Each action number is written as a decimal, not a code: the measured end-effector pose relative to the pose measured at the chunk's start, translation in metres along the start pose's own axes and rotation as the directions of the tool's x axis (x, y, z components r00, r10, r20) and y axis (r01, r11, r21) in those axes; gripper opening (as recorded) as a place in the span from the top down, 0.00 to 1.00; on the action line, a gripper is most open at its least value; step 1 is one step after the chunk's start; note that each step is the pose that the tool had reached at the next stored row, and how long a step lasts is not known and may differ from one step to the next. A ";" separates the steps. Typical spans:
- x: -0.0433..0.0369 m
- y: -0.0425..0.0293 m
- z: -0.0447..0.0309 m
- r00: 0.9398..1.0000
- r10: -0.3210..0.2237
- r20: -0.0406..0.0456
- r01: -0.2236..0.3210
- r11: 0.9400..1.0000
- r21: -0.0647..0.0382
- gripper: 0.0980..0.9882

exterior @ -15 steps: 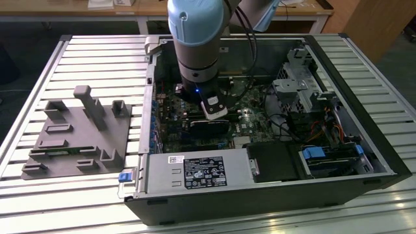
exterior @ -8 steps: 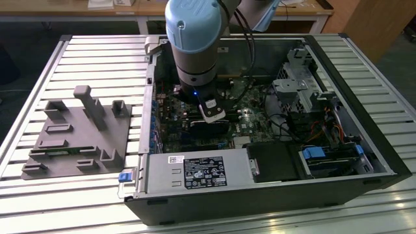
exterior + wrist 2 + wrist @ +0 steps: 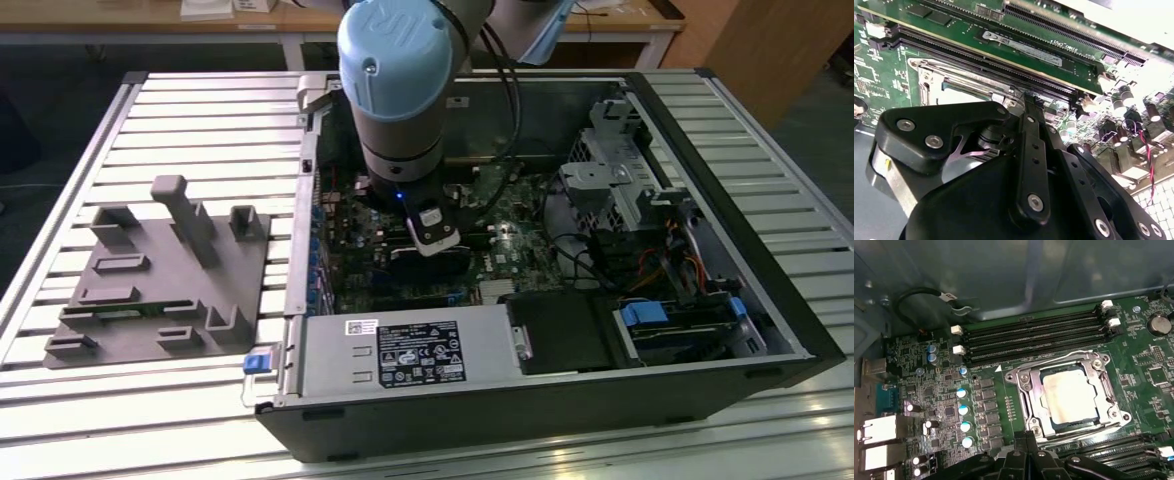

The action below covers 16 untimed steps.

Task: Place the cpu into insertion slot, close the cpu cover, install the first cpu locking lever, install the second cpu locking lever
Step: 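Install the second cpu locking lever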

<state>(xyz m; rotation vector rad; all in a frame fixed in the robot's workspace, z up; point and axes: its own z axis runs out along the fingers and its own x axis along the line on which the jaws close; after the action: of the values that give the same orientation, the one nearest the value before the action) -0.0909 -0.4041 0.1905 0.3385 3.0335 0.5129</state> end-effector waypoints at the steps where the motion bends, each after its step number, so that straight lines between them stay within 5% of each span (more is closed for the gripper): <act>1: 0.0001 -0.0003 0.0007 1.000 0.000 0.000 0.000 1.000 -0.002 0.99; 10: 0.0005 -0.0013 0.0032 1.000 0.001 -0.001 -0.001 1.000 -0.006 0.99; 16: 0.0004 0.0031 -0.0091 1.000 0.000 -0.001 0.000 1.000 -0.005 0.99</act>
<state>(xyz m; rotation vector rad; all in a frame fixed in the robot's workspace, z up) -0.0914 -0.4041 0.2001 0.3387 3.0326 0.5211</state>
